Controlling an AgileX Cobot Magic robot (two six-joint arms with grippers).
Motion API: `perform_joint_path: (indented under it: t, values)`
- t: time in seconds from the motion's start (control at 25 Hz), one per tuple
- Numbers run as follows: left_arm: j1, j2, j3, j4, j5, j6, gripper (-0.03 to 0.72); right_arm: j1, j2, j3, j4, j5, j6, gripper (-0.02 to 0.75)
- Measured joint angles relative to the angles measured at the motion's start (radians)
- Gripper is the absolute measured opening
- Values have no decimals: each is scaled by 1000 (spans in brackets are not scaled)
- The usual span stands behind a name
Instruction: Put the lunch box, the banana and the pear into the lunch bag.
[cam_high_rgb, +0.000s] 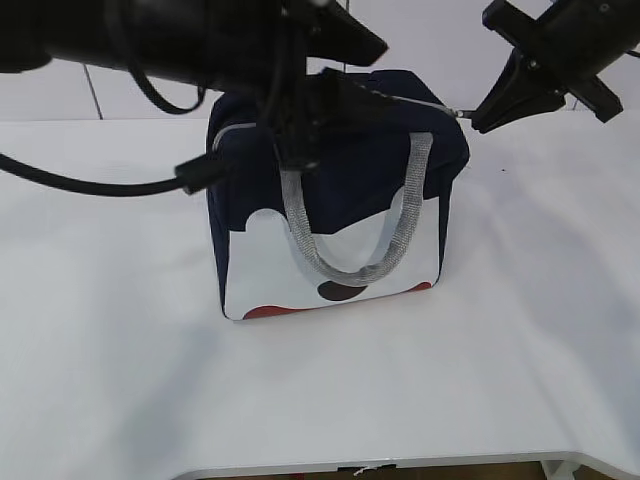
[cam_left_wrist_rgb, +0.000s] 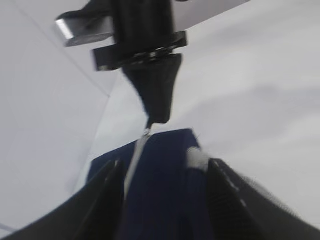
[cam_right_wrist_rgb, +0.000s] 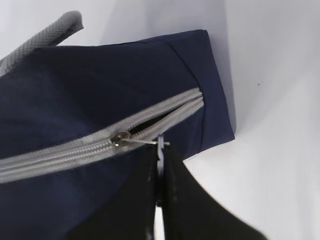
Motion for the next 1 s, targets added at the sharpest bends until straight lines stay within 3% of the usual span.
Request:
perform_joint_path:
  t: [0.68, 0.76, 0.96, 1.0]
  values:
    - [-19, 164, -57, 38, -68, 0, 371, 1, 0, 0, 55, -2, -17, 18]
    - [-19, 166, -57, 38, -89, 0, 323, 1, 0, 0, 57, -2, -19, 18]
    - [-19, 168, -57, 38, -141, 0, 42, 1, 0, 0, 59, -2, -19, 18]
    - [-19, 168, -57, 38, -144, 0, 17, 1, 0, 0, 59, -2, -21, 18]
